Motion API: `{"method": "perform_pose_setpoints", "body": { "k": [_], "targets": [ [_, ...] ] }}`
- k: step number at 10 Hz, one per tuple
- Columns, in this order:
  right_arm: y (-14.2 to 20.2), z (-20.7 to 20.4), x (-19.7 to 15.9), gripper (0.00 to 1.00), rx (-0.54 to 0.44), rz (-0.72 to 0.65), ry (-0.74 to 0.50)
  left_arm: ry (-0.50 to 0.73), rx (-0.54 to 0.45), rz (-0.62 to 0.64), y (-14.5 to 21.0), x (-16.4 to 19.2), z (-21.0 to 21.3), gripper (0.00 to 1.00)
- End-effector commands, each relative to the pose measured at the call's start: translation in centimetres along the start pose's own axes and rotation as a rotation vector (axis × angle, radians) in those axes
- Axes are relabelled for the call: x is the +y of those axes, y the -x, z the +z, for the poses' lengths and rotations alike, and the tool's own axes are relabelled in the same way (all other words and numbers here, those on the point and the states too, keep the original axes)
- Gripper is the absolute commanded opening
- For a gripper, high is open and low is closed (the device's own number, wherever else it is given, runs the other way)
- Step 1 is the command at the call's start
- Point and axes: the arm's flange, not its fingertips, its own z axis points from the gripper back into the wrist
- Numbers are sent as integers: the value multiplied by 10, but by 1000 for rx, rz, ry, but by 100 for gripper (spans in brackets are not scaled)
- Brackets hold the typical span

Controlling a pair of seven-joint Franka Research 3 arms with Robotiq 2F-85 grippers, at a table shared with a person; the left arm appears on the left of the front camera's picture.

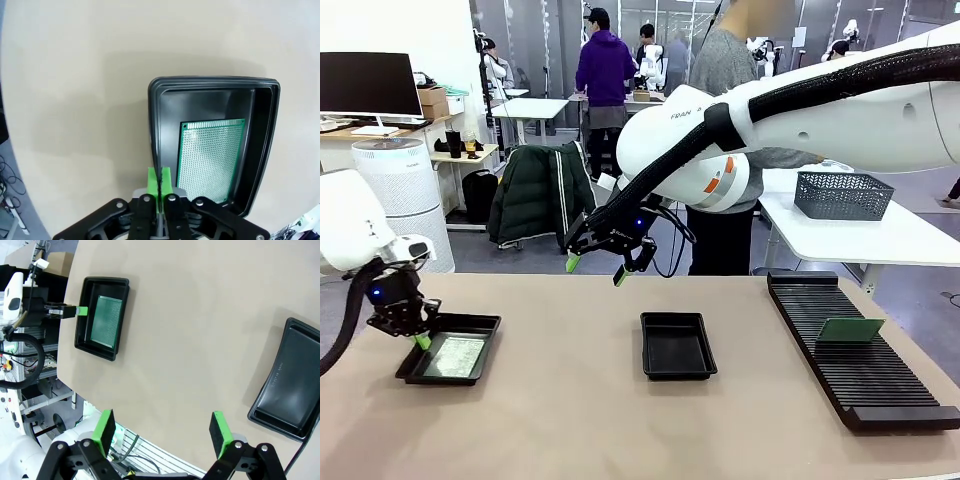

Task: Inspect and transfer BCBs to ESD trays.
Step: Pick up the ESD tray and place it on the left side of the table.

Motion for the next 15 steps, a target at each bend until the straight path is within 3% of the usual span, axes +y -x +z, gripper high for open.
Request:
{"method": "perform_pose_setpoints", "body": {
  "k": [1,7,15],
  "targets": [
    [1,0,0,100,0,-6,3,20,5,-6,1,22,6,0],
    [1,0,0,100,0,-6,3,27,-10,16,0,74,17,0],
    [1,0,0,100,0,-6,3,1,-18,36,3,75,15,0]
  ]
}}
